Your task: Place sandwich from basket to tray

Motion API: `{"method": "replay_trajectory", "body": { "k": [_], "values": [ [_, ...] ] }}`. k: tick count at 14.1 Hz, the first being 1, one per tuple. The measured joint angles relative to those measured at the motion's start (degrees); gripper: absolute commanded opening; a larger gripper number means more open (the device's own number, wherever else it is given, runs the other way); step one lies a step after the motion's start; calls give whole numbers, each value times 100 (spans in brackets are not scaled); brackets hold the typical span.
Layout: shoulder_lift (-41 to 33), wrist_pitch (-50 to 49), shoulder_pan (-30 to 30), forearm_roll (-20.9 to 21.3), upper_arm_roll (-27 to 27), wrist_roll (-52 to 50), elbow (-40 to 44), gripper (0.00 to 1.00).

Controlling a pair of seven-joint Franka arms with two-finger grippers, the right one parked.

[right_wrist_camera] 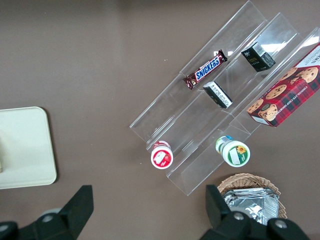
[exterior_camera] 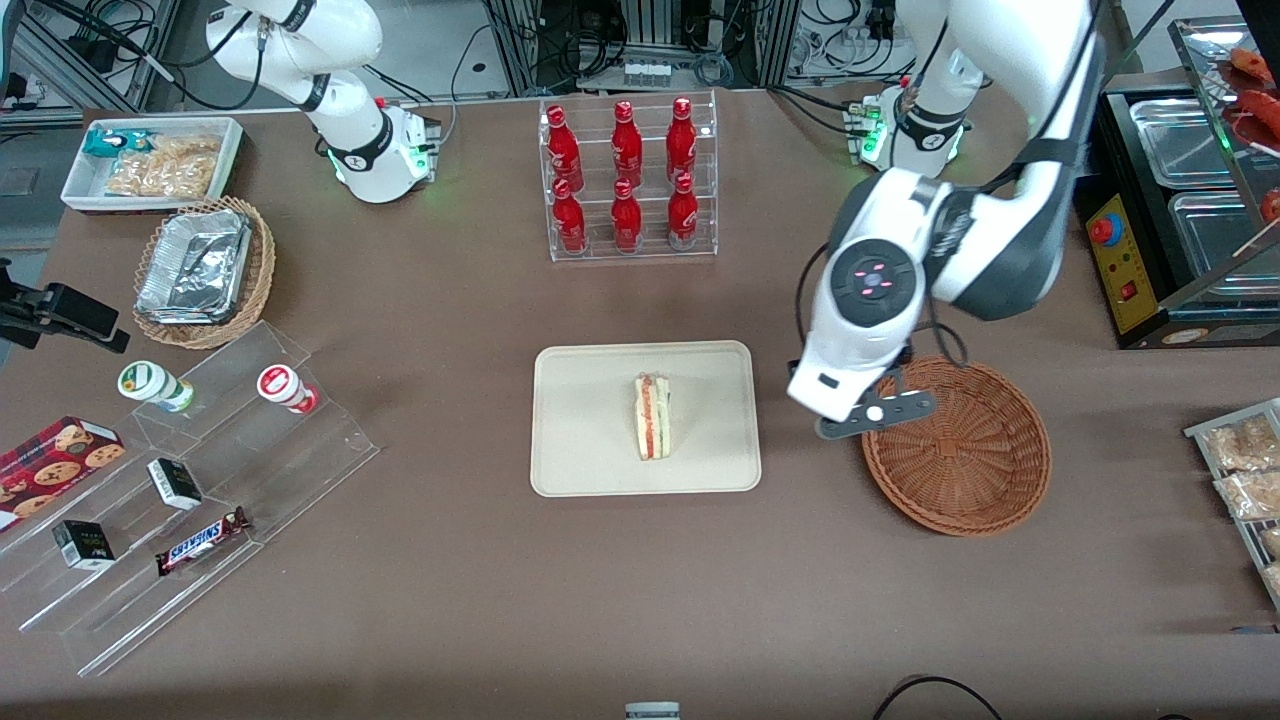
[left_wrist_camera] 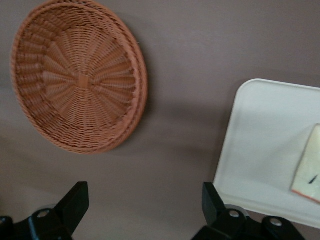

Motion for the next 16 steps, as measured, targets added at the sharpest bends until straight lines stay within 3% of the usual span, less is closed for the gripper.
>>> {"method": "replay_trajectory", "body": {
  "k": [4,7,9,16],
  "values": [
    [-984,-165,819,-115,-140,1229,-679,100],
    [-1597,-706,1856,-205,-590,2548,-805,100],
    [-1905,-806,2210,-288,-635,3223,-873,100],
    [-2237,-517,2414,-1009,227,4476,-950,100]
  ]
}}
